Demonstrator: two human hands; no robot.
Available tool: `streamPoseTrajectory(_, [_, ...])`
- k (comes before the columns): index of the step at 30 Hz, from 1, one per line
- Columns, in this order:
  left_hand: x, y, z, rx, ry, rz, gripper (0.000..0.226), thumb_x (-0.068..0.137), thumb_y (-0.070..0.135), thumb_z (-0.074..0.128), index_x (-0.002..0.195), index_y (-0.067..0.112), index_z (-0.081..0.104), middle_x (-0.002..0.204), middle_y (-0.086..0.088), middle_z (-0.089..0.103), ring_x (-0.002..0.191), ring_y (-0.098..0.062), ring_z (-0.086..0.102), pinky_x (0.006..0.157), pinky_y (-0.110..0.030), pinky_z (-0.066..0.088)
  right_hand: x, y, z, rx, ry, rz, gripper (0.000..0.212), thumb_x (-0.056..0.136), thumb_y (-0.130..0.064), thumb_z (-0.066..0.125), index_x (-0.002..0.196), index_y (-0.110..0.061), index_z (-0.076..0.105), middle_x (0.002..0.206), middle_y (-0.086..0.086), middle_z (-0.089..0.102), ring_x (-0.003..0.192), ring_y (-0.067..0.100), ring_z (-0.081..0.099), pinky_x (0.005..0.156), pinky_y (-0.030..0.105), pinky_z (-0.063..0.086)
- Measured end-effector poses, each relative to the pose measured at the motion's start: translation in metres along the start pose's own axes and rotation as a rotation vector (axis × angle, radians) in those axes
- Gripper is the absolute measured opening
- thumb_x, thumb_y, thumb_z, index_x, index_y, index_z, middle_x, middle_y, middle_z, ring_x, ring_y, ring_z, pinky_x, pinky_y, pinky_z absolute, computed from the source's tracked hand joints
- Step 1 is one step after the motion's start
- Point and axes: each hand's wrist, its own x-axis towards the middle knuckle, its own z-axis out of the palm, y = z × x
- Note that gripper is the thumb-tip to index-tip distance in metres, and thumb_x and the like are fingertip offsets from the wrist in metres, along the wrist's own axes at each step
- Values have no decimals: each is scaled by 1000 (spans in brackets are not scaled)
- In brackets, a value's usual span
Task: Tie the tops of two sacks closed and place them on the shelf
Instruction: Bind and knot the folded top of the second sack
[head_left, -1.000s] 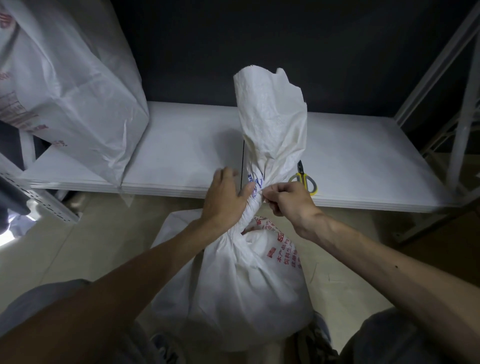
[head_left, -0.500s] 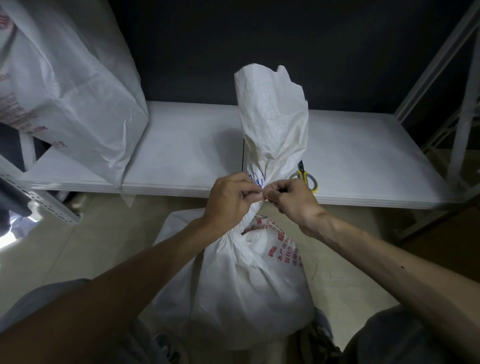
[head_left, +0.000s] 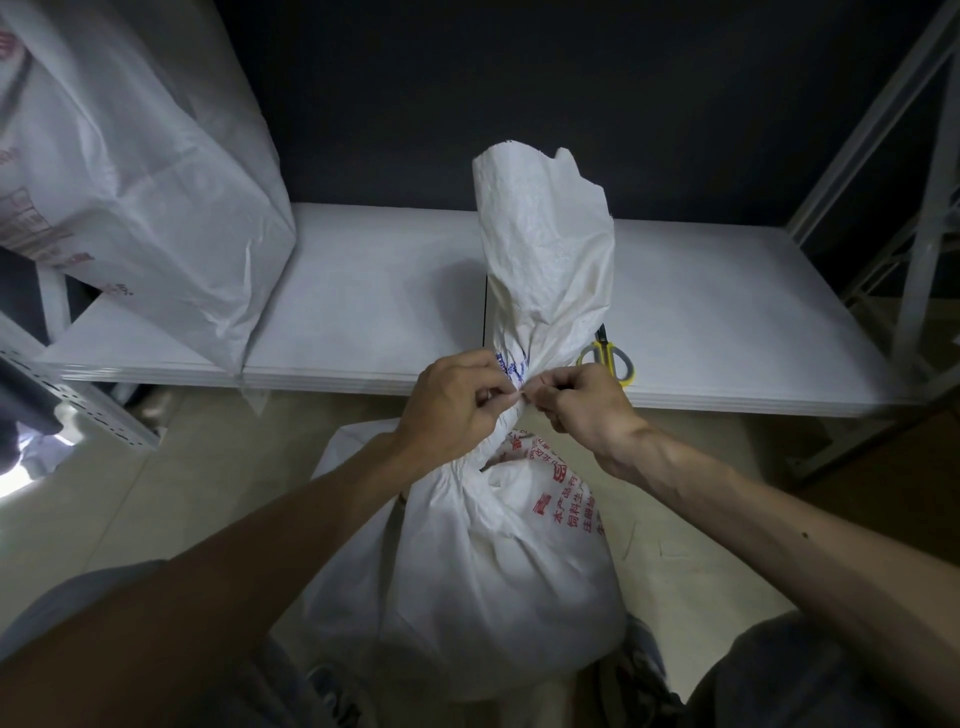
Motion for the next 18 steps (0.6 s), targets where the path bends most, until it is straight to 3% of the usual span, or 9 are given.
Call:
streamPoseTrajectory(3, [-2,0,2,-30,-4,-11,16,82,20,73,82,4,75,79,0,62,57,-15,53,54,-32,49,1,0,0,9,-3,4,21,91,-2,60,71,-8,66,55,-4,51,45,4,41,48,16,36])
streamPoseTrajectory(6, [-4,0,6,-66,11,-50,19,80,19,76,90,3,77,83,-1,63,58,-13,53,58,-23,45,3,-1,-1,16,4,10,25,91,-1,60,69,-11,66,51,-8,53,43,3,43,47,15,36])
streamPoseTrajectory(10, [-2,3,4,-81,53,-42,10,80,13,77,82,3,77,77,-3,64,62,-3,50,60,-16,41,2,-1,-1,18,6,7,25,90,-1,60,68,-13,65,45,-12,52,41,0,44,47,14,36])
streamPoseTrajectory(14, [-1,3,0,-40,33,8,17,85,18,72,81,2,76,77,-4,64,62,-5,49,57,-22,42,1,0,1,38,20,-1,23,89,0,60,68,-9,65,53,-3,50,47,7,41,50,19,35])
streamPoseTrajectory(18, [-4,4,0,-36,16,53,10,86,6,71,80,-2,73,77,-7,64,65,-17,58,60,-30,48,0,2,1,39,-17,-22,28,91,-2,59,65,-11,63,54,0,45,50,12,36,48,23,34])
